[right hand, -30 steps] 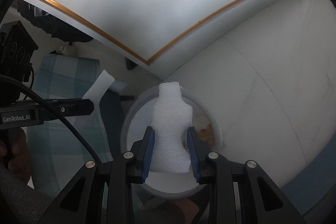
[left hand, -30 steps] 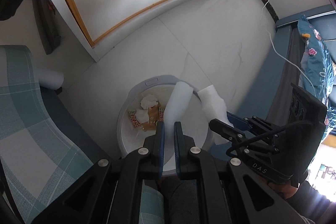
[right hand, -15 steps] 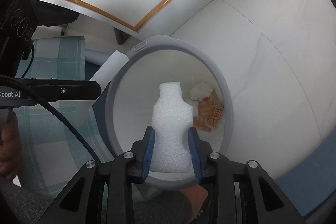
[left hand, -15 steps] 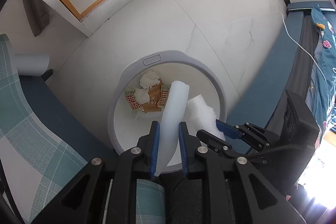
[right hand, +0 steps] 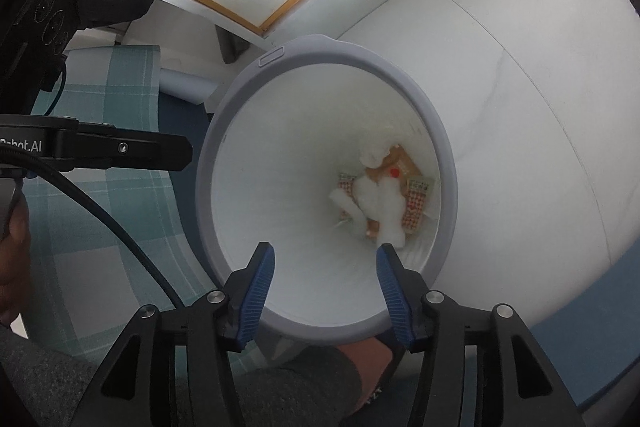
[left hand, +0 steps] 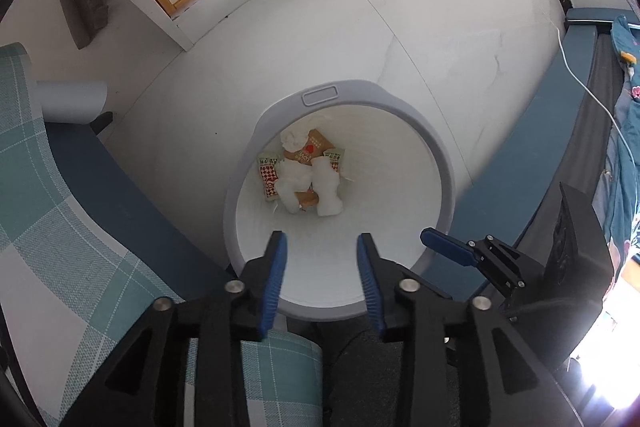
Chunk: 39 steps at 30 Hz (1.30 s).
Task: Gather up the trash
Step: 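Open both tools to drop the foam pieces into the white bin, then move both open tools from the bin back over the table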
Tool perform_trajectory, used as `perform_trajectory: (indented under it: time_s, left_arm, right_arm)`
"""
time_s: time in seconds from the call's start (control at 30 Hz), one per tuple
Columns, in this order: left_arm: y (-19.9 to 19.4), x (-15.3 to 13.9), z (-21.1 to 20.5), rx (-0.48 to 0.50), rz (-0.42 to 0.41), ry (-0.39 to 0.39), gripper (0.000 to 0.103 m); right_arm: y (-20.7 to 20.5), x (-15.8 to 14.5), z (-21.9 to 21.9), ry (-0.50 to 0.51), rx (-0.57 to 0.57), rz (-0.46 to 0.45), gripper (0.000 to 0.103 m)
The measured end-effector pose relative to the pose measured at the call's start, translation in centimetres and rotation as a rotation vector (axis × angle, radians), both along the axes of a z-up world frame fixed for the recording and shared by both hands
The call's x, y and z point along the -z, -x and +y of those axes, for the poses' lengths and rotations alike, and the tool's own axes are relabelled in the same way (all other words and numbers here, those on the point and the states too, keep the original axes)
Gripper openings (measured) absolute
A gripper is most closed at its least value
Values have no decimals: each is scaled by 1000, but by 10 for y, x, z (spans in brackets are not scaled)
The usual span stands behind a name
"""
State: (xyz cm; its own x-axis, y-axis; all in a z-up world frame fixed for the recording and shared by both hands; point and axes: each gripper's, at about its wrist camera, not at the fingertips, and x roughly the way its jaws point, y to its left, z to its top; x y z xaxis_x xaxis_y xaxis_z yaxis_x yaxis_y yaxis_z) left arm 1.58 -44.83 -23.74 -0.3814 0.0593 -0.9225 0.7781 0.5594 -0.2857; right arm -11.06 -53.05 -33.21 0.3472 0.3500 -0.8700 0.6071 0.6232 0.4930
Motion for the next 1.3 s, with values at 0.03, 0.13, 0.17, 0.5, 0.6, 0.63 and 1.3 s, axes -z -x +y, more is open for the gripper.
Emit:
perform_trajectory:
  time_s: [0.03,0.13,0.17,0.5,0.6,0.63,1.3]
  left_arm:
    - [0,-3,0,-1,-11,8,56]
    - [-2,-10,0,-5,-28,37,61]
    - [-2,-12,0,-5,-34,36,61]
    - [-7,-41,17,-14,-184,94,72]
    - [-11,-55,22,-42,-230,125,72]
    - [-11,-60,24,-48,-252,138,72]
    - [-10,-162,83,-171,-576,372,73]
  right_arm:
    - [2,-2,-1,3,3,-3,53]
    - [7,-9,-5,18,12,-8,54]
    - [8,-11,-6,24,15,-9,54]
    - [13,-36,-18,84,54,-31,68]
    - [13,-42,-24,85,67,-39,70]
    - [13,-45,-25,89,72,-44,73]
    - [19,-164,-21,326,107,-186,79]
